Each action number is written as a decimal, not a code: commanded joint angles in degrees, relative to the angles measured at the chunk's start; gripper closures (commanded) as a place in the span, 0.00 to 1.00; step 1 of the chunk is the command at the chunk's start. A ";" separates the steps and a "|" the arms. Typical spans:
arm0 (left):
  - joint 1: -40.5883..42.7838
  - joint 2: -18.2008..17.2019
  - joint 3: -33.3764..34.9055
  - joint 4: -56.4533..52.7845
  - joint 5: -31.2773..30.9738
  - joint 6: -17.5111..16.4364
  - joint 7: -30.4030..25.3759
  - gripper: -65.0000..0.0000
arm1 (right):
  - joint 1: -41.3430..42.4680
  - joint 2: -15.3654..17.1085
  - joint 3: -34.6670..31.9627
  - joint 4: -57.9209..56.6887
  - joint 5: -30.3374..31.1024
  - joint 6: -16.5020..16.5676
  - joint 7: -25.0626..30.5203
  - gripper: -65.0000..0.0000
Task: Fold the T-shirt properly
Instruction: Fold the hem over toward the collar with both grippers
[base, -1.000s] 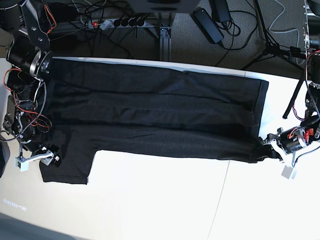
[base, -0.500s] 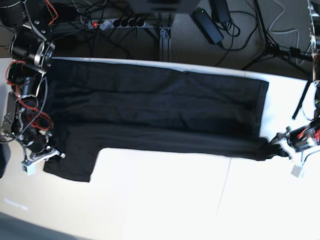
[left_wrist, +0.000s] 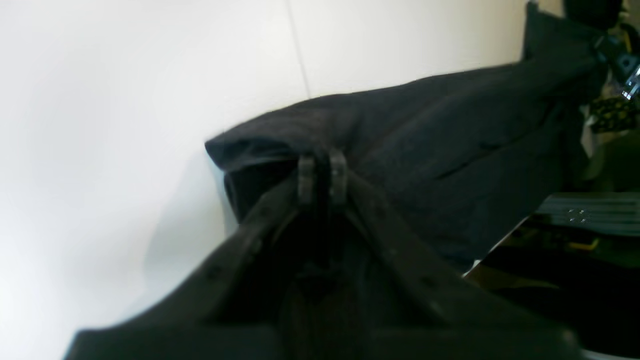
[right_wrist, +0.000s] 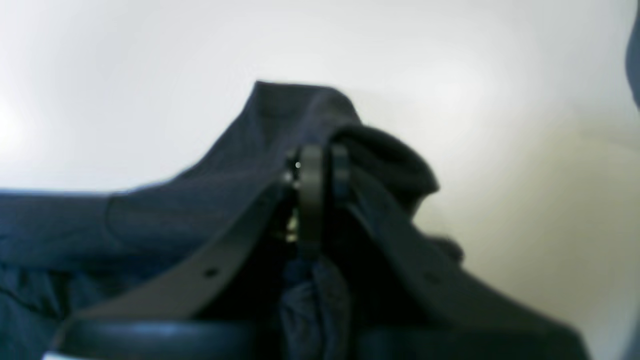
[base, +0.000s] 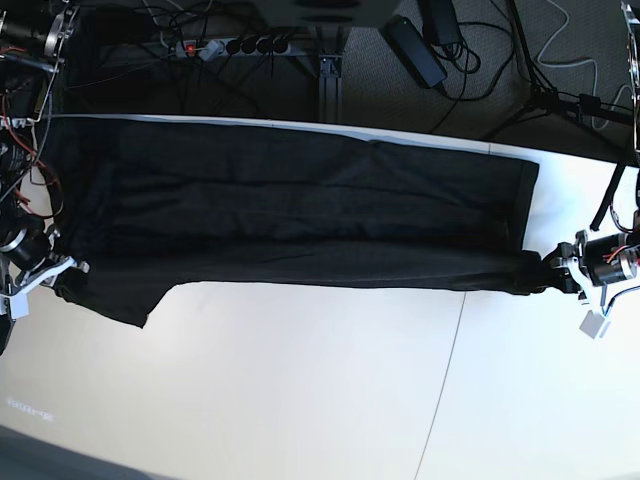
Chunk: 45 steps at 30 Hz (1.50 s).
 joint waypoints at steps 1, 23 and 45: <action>-0.83 -1.42 -0.52 0.85 -1.38 -1.15 -0.04 1.00 | -0.63 1.88 0.68 2.01 0.70 3.37 0.85 1.00; 0.02 -1.42 -0.52 0.83 -1.44 -1.15 1.66 1.00 | -5.99 2.32 5.46 5.44 -3.74 2.95 6.08 0.46; 0.00 -1.42 -0.52 0.83 -2.16 -1.15 2.08 1.00 | 6.45 0.13 7.10 -18.47 -3.61 2.95 4.02 0.46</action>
